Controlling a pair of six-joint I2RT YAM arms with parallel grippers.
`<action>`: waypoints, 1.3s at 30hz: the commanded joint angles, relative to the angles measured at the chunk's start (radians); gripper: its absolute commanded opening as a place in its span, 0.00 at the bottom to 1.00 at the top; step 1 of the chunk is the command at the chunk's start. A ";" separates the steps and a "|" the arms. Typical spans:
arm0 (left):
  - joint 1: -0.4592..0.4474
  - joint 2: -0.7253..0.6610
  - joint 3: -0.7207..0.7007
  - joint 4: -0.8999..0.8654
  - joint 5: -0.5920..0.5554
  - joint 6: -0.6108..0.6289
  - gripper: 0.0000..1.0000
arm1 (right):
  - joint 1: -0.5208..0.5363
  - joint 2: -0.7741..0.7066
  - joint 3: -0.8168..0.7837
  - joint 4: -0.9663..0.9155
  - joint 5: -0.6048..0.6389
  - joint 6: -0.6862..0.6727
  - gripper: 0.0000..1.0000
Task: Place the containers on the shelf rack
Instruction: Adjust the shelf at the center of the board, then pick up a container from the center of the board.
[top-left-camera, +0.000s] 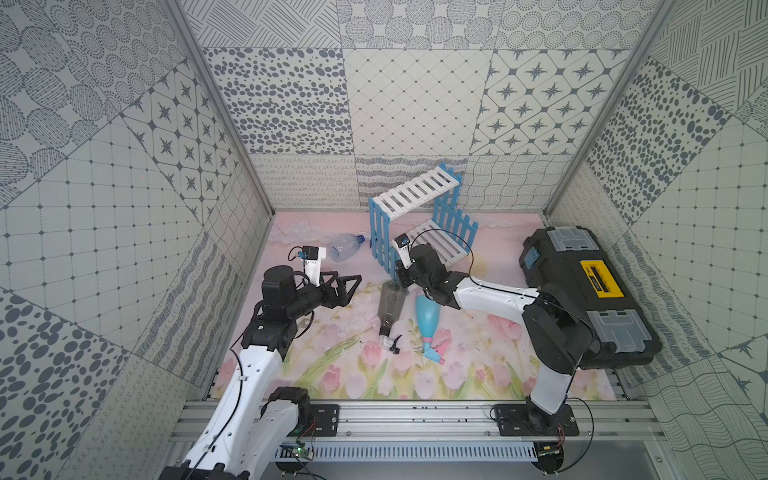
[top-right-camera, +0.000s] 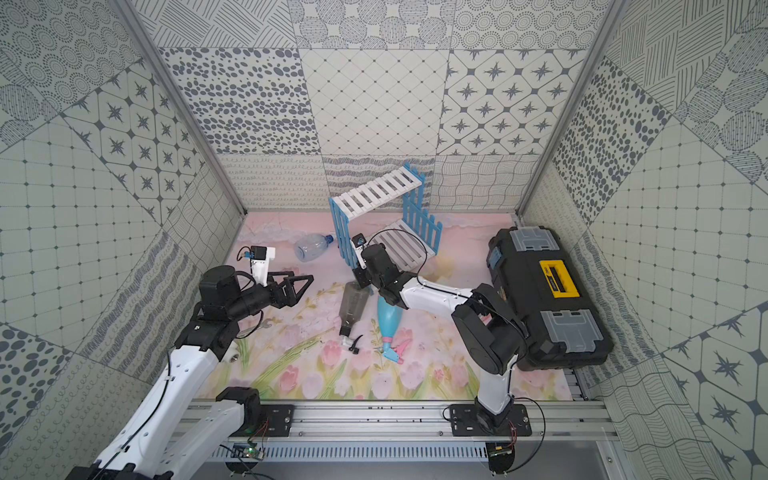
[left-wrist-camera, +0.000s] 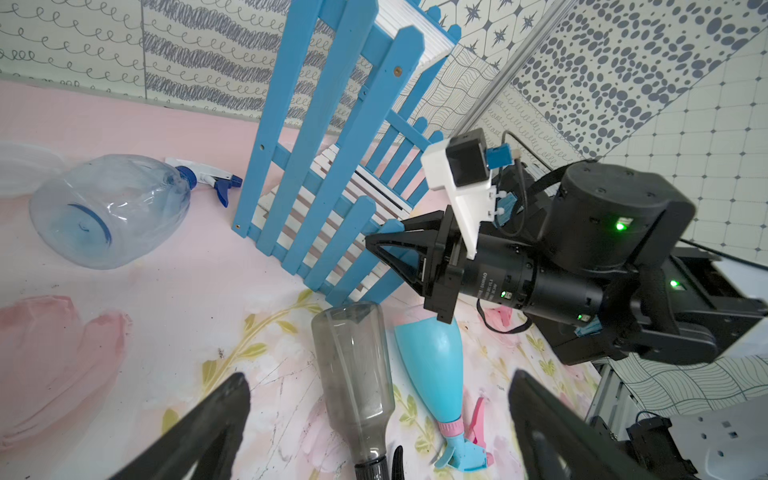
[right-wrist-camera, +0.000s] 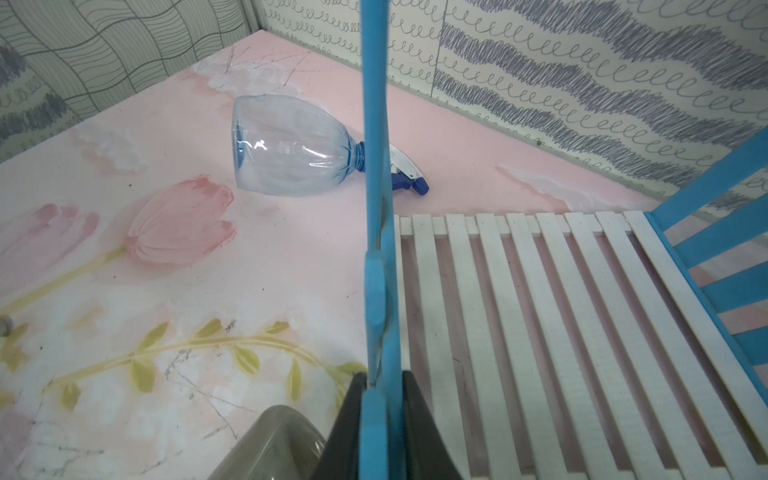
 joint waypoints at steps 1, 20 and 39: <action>-0.004 0.009 -0.004 0.011 -0.004 0.031 0.99 | 0.045 0.037 0.080 0.028 0.242 0.170 0.04; -0.038 0.006 -0.007 -0.016 -0.016 0.022 0.99 | 0.178 0.222 0.316 -0.150 0.573 0.379 0.18; -0.040 0.008 -0.009 -0.050 -0.065 0.118 0.99 | 0.104 -0.462 -0.167 -0.254 0.041 0.403 0.97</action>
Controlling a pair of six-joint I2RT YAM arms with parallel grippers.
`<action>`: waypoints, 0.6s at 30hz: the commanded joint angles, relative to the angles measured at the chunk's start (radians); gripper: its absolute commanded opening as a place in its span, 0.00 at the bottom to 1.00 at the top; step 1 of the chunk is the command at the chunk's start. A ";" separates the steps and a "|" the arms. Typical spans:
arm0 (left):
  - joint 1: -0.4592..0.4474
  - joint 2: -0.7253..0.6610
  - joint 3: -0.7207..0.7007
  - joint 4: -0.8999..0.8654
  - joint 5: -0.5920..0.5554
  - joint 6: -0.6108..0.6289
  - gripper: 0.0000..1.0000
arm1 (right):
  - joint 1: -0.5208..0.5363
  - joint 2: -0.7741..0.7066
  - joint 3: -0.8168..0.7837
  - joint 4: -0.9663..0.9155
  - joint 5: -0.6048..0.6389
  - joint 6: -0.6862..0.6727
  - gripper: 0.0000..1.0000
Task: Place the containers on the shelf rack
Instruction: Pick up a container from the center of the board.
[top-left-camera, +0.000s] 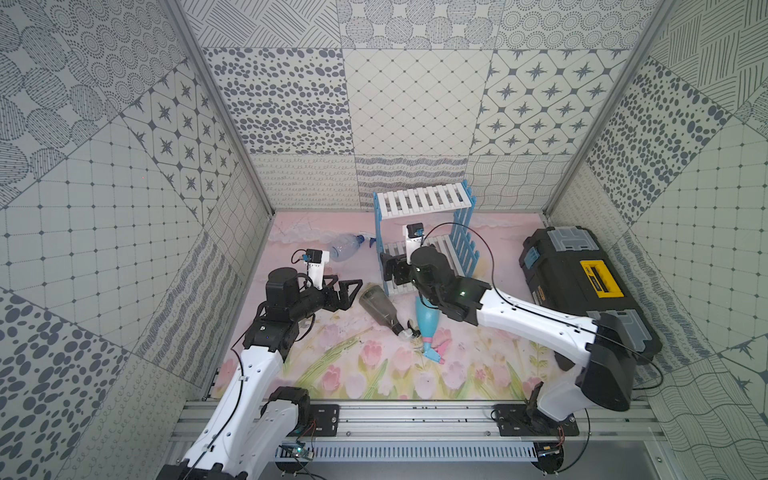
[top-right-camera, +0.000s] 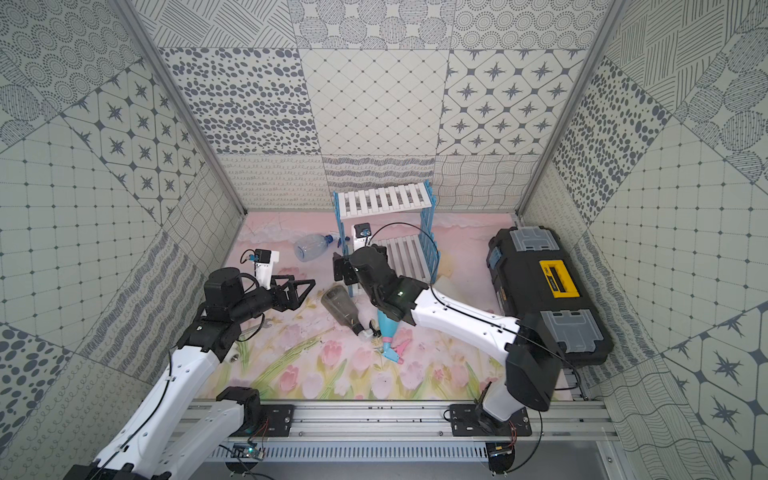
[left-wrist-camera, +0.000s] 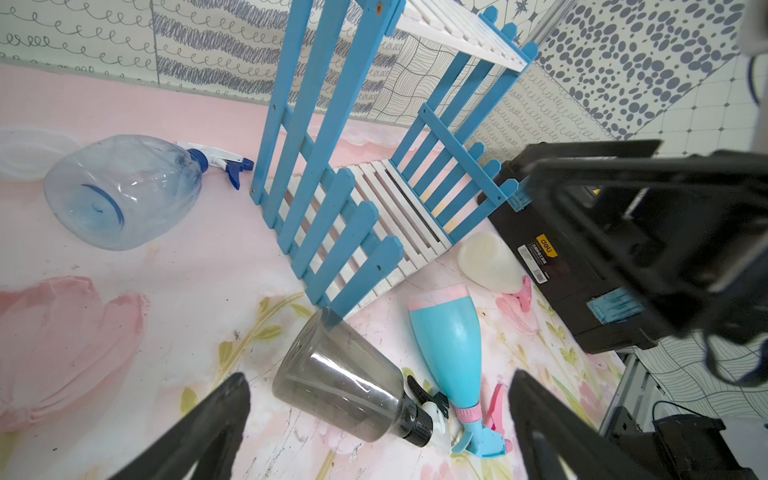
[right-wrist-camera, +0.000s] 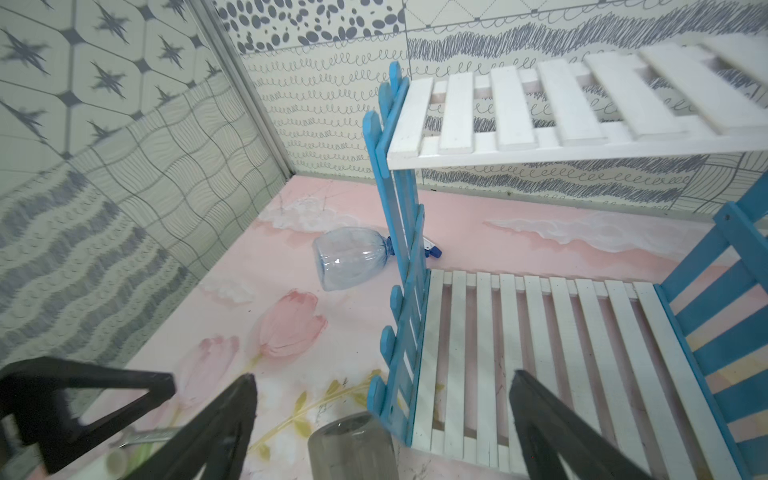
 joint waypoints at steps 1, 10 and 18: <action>-0.013 0.021 0.004 -0.007 0.003 0.066 0.98 | -0.037 -0.108 -0.169 -0.115 -0.141 0.144 0.97; -0.073 0.087 0.001 0.024 0.105 0.063 0.97 | -0.045 -0.197 -0.423 -0.262 -0.283 0.421 0.97; -0.143 0.084 -0.006 0.014 0.095 0.082 0.97 | -0.120 -0.022 -0.436 -0.136 -0.447 0.378 0.97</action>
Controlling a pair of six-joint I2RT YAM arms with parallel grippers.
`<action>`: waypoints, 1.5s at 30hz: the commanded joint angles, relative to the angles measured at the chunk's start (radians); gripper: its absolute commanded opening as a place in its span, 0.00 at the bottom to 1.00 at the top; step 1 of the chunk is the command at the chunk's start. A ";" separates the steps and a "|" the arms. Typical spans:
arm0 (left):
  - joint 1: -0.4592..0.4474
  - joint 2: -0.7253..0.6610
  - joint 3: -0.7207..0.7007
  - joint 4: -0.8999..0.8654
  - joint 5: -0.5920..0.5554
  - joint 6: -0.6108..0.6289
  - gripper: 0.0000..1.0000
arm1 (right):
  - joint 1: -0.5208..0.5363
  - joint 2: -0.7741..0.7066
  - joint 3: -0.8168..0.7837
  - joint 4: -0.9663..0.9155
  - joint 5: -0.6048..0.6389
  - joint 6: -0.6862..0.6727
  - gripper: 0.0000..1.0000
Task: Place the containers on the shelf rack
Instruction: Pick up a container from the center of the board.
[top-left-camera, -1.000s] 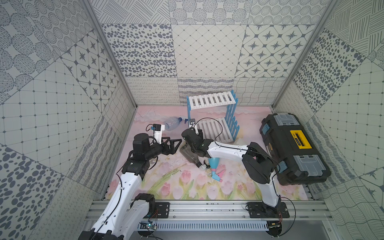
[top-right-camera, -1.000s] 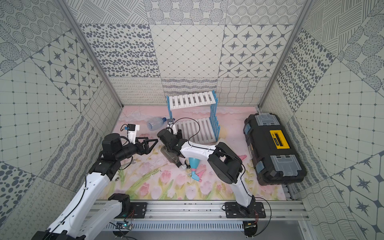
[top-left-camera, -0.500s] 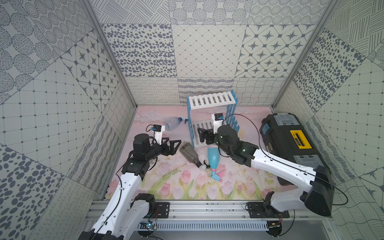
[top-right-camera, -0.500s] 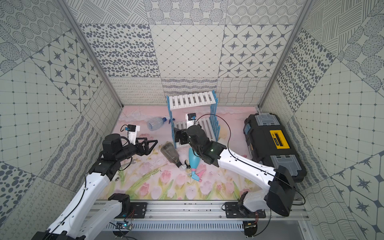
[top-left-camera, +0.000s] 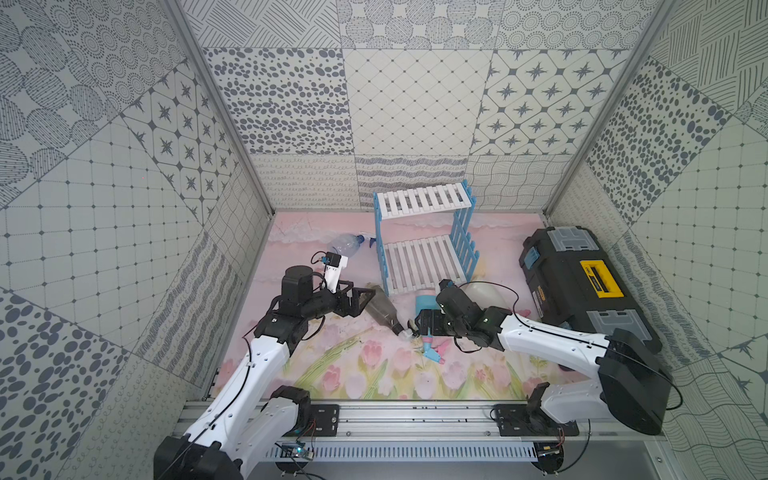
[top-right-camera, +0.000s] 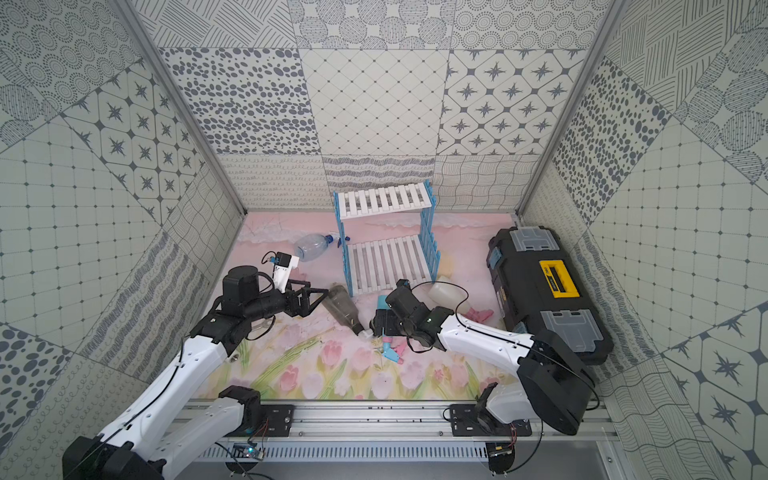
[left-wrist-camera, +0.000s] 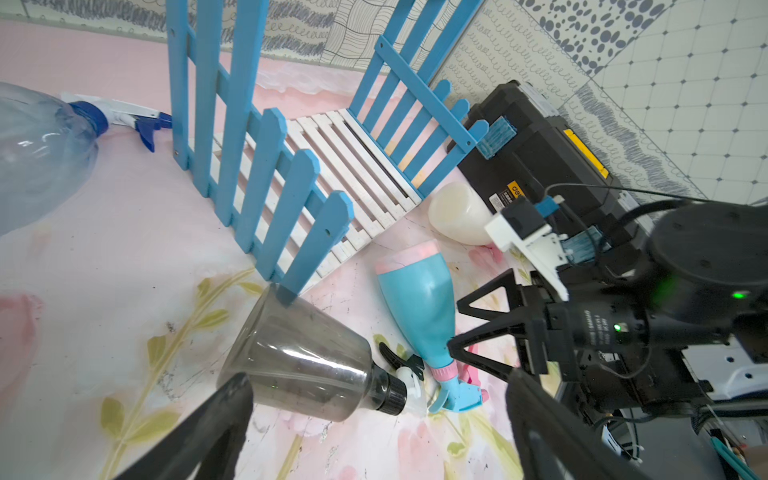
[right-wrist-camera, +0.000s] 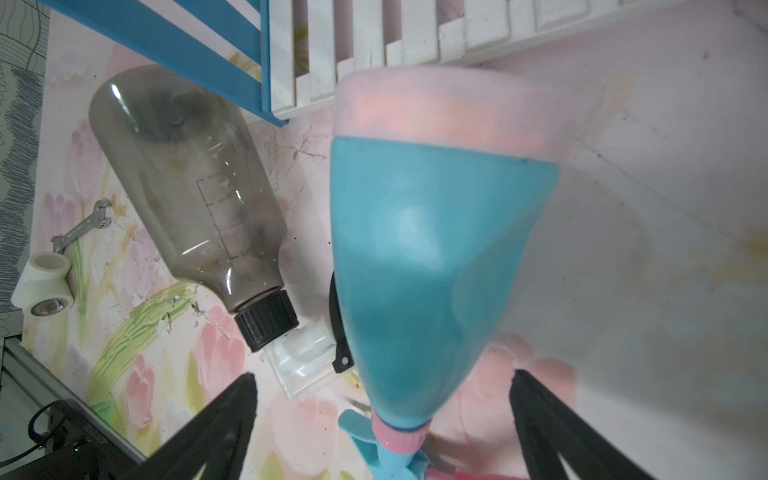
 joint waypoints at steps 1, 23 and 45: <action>-0.036 -0.001 -0.005 0.014 0.034 0.045 0.97 | -0.030 0.052 -0.001 0.076 -0.065 0.000 0.97; -0.075 -0.047 -0.029 0.012 -0.024 -0.096 0.96 | -0.103 0.150 -0.065 0.315 -0.154 -0.187 0.73; -0.285 0.152 0.105 0.071 0.233 -0.528 0.99 | 0.015 -0.188 -0.020 0.234 -0.177 -0.580 0.63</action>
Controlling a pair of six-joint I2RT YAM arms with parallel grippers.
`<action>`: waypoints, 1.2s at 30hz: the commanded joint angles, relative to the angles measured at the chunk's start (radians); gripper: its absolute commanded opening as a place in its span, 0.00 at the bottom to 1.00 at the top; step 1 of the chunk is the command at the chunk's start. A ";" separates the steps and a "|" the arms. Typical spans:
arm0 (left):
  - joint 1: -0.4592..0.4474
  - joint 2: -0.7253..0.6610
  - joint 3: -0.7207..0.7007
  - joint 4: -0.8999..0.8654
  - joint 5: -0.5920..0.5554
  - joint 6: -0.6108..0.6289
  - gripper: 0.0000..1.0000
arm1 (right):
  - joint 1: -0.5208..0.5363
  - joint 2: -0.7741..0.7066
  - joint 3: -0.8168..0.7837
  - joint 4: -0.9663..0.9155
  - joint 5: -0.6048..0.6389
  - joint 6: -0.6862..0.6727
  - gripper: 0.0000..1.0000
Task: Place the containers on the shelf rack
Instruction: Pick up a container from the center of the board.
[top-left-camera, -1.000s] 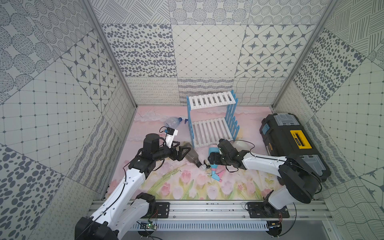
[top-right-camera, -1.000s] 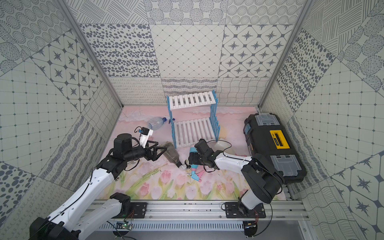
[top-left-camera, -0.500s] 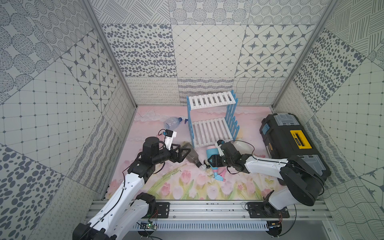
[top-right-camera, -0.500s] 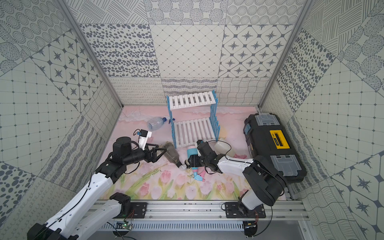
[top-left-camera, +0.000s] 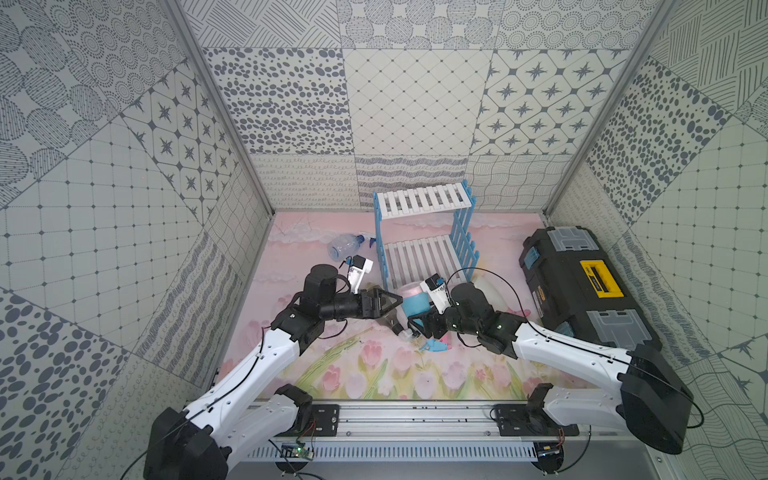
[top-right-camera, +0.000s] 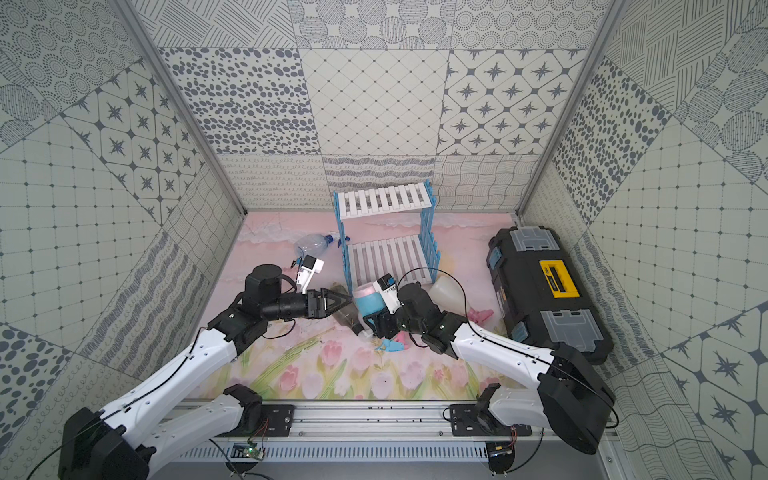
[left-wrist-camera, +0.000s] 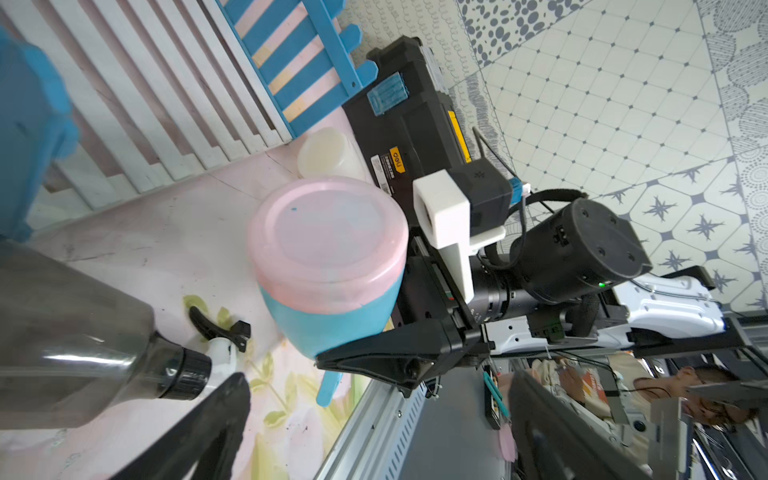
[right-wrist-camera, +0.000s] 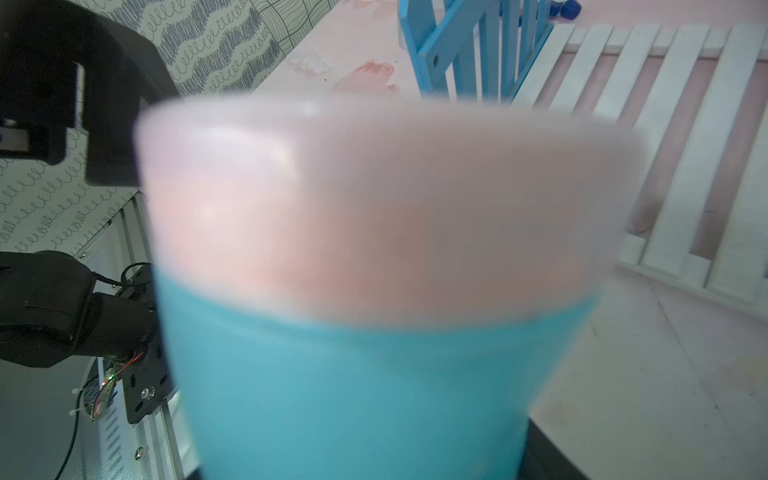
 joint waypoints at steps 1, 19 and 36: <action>-0.037 0.073 0.054 -0.029 0.088 -0.047 0.99 | 0.019 -0.028 0.051 -0.023 0.033 -0.078 0.63; -0.110 0.253 0.083 0.085 0.013 -0.092 0.99 | 0.059 -0.027 0.080 0.000 0.009 -0.074 0.63; -0.140 0.306 0.030 0.329 -0.023 -0.177 0.79 | 0.066 -0.033 0.054 0.040 -0.024 -0.043 0.65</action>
